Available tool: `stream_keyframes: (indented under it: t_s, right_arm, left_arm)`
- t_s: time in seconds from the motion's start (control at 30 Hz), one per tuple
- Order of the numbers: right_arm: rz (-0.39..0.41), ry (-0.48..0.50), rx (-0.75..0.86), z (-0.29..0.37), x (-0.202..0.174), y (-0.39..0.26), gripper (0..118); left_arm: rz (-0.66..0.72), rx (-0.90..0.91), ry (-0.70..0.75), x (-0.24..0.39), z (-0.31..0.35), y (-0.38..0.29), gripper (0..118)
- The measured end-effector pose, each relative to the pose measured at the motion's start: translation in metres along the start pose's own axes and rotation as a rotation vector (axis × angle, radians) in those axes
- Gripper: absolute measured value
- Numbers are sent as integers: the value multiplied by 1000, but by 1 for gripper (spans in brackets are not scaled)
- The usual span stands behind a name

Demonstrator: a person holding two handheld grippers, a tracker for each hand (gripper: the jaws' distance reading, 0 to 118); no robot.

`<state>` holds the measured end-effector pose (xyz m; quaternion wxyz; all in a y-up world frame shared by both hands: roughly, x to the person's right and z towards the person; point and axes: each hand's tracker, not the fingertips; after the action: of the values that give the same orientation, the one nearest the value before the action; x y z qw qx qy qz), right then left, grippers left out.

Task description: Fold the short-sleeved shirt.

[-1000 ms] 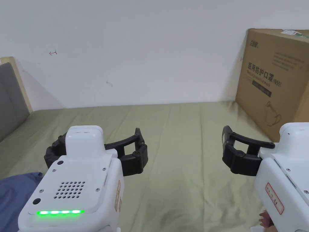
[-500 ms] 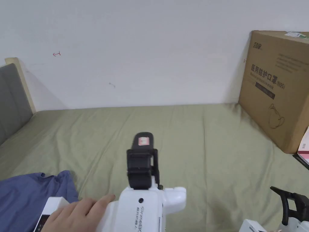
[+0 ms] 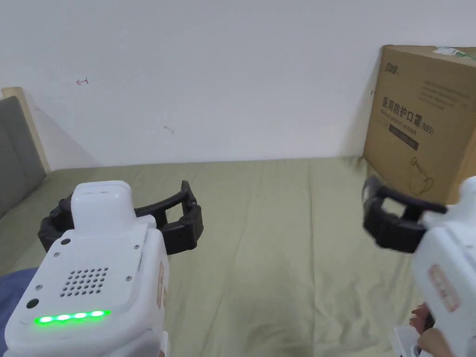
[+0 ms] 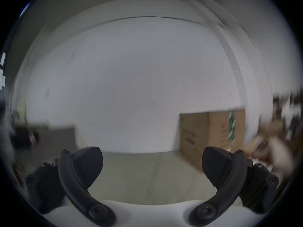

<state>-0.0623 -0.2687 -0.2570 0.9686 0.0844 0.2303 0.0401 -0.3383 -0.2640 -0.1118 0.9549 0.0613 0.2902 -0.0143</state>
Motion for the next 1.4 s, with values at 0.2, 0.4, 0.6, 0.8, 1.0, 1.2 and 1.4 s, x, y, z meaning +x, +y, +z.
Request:
stream_keyframes:
  t_s: [0.2,0.4,0.6,0.8,1.0,1.2,1.4]
  right_arm:
    - [-80,12,-139,-3,-6,-24,118]
    - [-106,-5,-132,-3,4,-16,118]
    - [-92,41,-125,-1,2,-13,118]
    - [-73,-11,-109,4,0,-10,118]
    - [-155,25,-93,3,11,-5,118]
    - [-115,29,-100,3,4,-6,118]
    - [-132,68,-127,3,3,-4,95]
  left_arm:
    - [-92,-9,-35,12,10,-11,118]
    - [-113,-80,-67,18,3,-15,118]
    - [-98,-109,-82,20,0,-16,118]
    - [-58,-142,-74,18,-5,-14,118]
    - [-15,-164,-75,8,-8,-15,118]
    - [-21,-162,-79,9,-6,-16,118]
    - [-37,-155,-85,13,-4,-12,79]
